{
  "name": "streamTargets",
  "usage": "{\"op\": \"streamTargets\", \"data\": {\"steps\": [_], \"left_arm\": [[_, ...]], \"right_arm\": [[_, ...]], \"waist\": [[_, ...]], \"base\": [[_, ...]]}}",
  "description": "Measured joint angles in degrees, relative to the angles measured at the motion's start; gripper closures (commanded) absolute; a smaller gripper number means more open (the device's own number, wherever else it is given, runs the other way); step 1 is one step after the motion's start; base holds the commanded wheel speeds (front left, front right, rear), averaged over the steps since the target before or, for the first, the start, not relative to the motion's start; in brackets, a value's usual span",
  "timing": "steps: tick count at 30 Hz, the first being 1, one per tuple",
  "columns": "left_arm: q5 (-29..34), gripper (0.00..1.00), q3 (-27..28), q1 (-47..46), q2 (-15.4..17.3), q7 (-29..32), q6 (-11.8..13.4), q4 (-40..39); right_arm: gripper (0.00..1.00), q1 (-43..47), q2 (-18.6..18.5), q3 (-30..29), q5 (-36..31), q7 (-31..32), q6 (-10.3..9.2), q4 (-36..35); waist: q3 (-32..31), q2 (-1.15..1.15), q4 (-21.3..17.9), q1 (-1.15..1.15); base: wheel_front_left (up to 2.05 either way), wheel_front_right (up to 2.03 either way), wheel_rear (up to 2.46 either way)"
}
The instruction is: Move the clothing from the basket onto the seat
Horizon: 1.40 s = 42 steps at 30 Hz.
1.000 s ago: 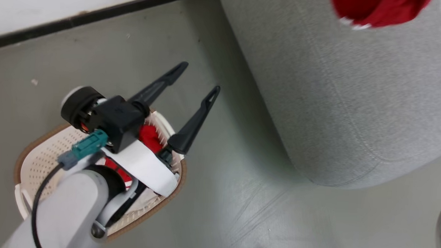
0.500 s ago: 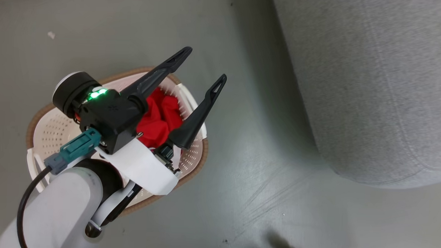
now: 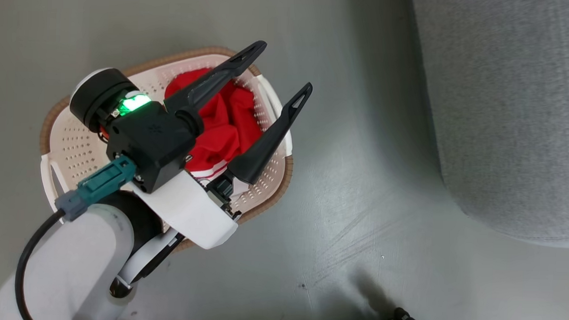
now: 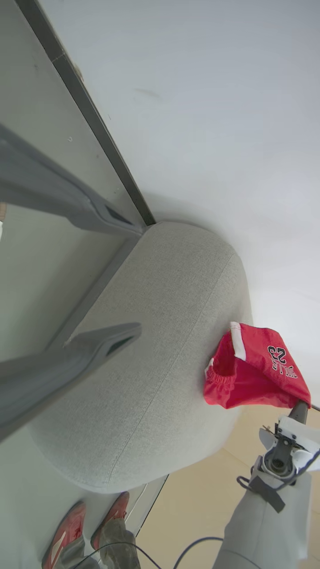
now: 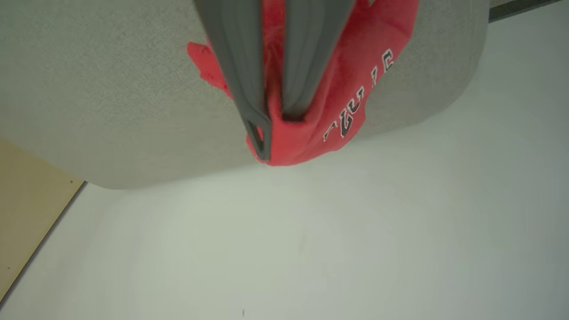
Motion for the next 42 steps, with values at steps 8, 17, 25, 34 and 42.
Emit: {"op": "streamTargets", "data": {"steps": [8,17,25,34,42], "left_arm": [[0.0,0.00,0.1,-2.6,-0.1,0.2,-0.5,0.0],[0.1,0.00,0.8,-4.6,0.1,-0.4,-1.6,1.5],[0.0,0.00,2.3,-4.6,0.4,-2.0,-2.0,4.2],[0.0,0.00,5.2,-4.6,0.8,-5.2,-1.9,7.0],[-0.8,0.00,8.2,-3.4,0.6,-8.9,-0.9,9.2]], "right_arm": [[0.82,-0.4,1.0,-6.2,-3.2,4.3,0.00,1.6],[0.00,-1.6,3.7,-10.9,-6.8,6.7,0.01,1.5],[0.00,-1.5,8.2,-14.4,-8.4,7.2,0.01,-1.8],[0.00,-1.0,15.6,-11.4,-8.4,5.1,0.01,-5.5],[0.00,0.5,16.1,-3.9,-8.1,4.5,0.01,-6.5]], "waist": [[3.3,0.00,1.2,0.00],[5.0,0.00,1.9,0.00],[4.2,0.00,1.6,0.00],[2.1,0.00,1.3,0.00],[-0.6,0.00,1.5,0.00]], "base": [[0.00,0.00,0.00],[0.00,0.00,0.00],[0.00,0.00,0.00],[0.00,0.00,0.00],[0.00,0.00,0.00]]}}
